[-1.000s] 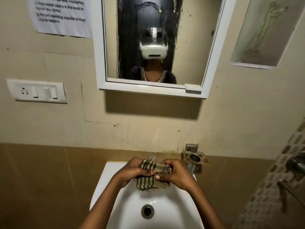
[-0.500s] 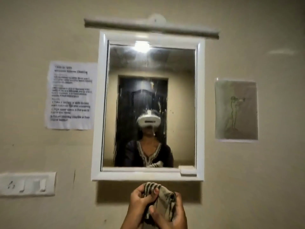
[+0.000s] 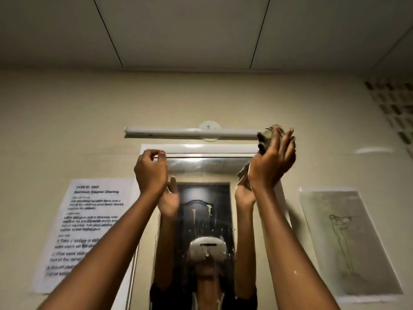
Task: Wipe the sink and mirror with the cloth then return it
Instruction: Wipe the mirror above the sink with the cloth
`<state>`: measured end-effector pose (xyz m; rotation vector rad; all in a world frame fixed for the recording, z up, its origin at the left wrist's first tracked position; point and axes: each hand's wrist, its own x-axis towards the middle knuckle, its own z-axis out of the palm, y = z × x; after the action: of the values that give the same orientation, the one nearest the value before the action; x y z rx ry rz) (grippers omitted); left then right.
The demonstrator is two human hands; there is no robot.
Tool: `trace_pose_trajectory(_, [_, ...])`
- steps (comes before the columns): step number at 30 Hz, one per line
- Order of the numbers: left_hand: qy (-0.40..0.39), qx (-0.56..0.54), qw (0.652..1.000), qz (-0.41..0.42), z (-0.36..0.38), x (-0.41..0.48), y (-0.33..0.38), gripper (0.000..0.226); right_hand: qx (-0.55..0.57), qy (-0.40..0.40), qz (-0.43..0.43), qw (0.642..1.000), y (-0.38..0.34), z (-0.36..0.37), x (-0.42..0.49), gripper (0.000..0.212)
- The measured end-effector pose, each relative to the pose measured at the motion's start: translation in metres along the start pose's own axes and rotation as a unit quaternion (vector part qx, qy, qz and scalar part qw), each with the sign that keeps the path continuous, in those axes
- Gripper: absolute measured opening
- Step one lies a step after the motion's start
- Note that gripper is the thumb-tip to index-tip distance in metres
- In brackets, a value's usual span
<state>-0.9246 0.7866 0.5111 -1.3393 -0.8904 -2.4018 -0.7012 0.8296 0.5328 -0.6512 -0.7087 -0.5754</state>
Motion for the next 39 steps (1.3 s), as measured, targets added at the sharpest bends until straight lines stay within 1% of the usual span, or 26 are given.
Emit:
trace_pose_trajectory(2, [0.022,0.026,0.999,-0.026,-0.002,0.022,-0.003,0.038,-0.062,-0.121,0.015,0.991,0.002,0.033,0.0,0.061])
trace_pose_trajectory(3, [0.023,0.046,0.998,-0.045,-0.005,0.03,-0.004,0.044,-0.093,-0.158,0.016,0.983,0.002,0.044,-0.006,0.06])
trace_pose_trajectory(4, [0.021,0.061,0.996,-0.066,-0.008,0.036,-0.007,0.05,-0.122,-0.174,0.015,0.977,-0.001,0.052,-0.014,0.059])
trace_pose_trajectory(6, [0.01,0.06,0.99,-0.125,-0.015,0.044,-0.015,0.061,-0.144,-0.177,0.016,0.973,-0.013,0.063,-0.028,0.06])
trace_pose_trajectory(7, [0.002,0.038,0.985,-0.166,-0.019,0.046,-0.019,0.066,-0.138,-0.175,0.008,0.975,-0.023,0.067,-0.033,0.059])
trace_pose_trajectory(9, [-0.02,-0.04,0.971,-0.234,-0.025,0.049,-0.025,0.079,-0.124,-0.184,-0.038,0.974,-0.044,0.075,-0.044,0.056])
trace_pose_trajectory(11, [-0.029,-0.088,0.962,-0.256,-0.028,0.058,-0.037,0.091,-0.114,-0.222,-0.1,0.963,-0.066,0.084,-0.062,0.06])
trace_pose_trajectory(13, [-0.023,-0.117,0.959,-0.259,-0.032,0.067,-0.046,0.089,-0.092,-0.281,-0.164,0.941,-0.093,0.091,-0.087,0.07])
trace_pose_trajectory(14, [-0.033,-0.127,0.955,-0.265,-0.035,0.064,-0.043,0.088,-0.072,-0.308,-0.193,0.929,-0.107,0.095,-0.1,0.073])
trace_pose_trajectory(16, [-0.06,-0.156,0.946,-0.278,-0.038,0.059,-0.035,0.091,-0.031,-0.359,-0.248,0.899,-0.133,0.101,-0.123,0.068])
trace_pose_trajectory(18, [-0.067,-0.177,0.944,-0.269,-0.039,0.063,-0.04,0.087,-0.017,-0.387,-0.309,0.869,-0.15,0.103,-0.144,0.056])
trace_pose_trajectory(20, [-0.064,-0.177,0.94,-0.284,-0.046,0.062,-0.043,0.08,-0.039,-0.398,-0.359,0.843,-0.152,0.103,-0.159,0.05])
trace_pose_trajectory(22, [-0.036,-0.158,0.946,-0.28,-0.05,0.061,-0.049,0.067,-0.046,-0.4,-0.378,0.834,-0.142,0.099,-0.165,0.049])
trace_pose_trajectory(23, [-0.023,-0.138,0.953,-0.267,-0.052,0.061,-0.052,0.056,-0.039,-0.401,-0.378,0.834,-0.136,0.095,-0.165,0.048])
trace_pose_trajectory(25, [-0.043,-0.105,0.965,-0.238,-0.048,0.059,-0.058,0.036,-0.038,-0.398,-0.379,0.834,-0.117,0.086,-0.159,0.049])
trace_pose_trajectory(27, [-0.076,-0.058,0.972,-0.213,-0.041,0.051,-0.053,0.031,-0.059,-0.383,-0.368,0.845,-0.093,0.075,-0.146,0.05])
trace_pose_trajectory(29, [-0.061,-0.002,0.979,-0.193,-0.036,0.045,-0.047,0.028,-0.083,-0.367,-0.329,0.866,-0.067,0.065,-0.124,0.05])
trace_pose_trajectory(32, [-0.052,0.001,0.978,-0.201,-0.035,0.039,-0.044,0.026,-0.136,-0.331,-0.267,0.895,-0.018,0.041,-0.088,0.05])
trace_pose_trajectory(36, [-0.057,-0.033,0.973,-0.221,-0.046,0.036,-0.047,0.044,-0.182,-0.245,-0.133,0.943,0.054,-0.011,-0.055,0.055])
trace_pose_trajectory(39, [-0.103,-0.068,0.965,-0.233,-0.048,0.053,-0.07,0.066,-0.205,-0.215,-0.057,0.953,0.071,-0.031,-0.067,0.052])
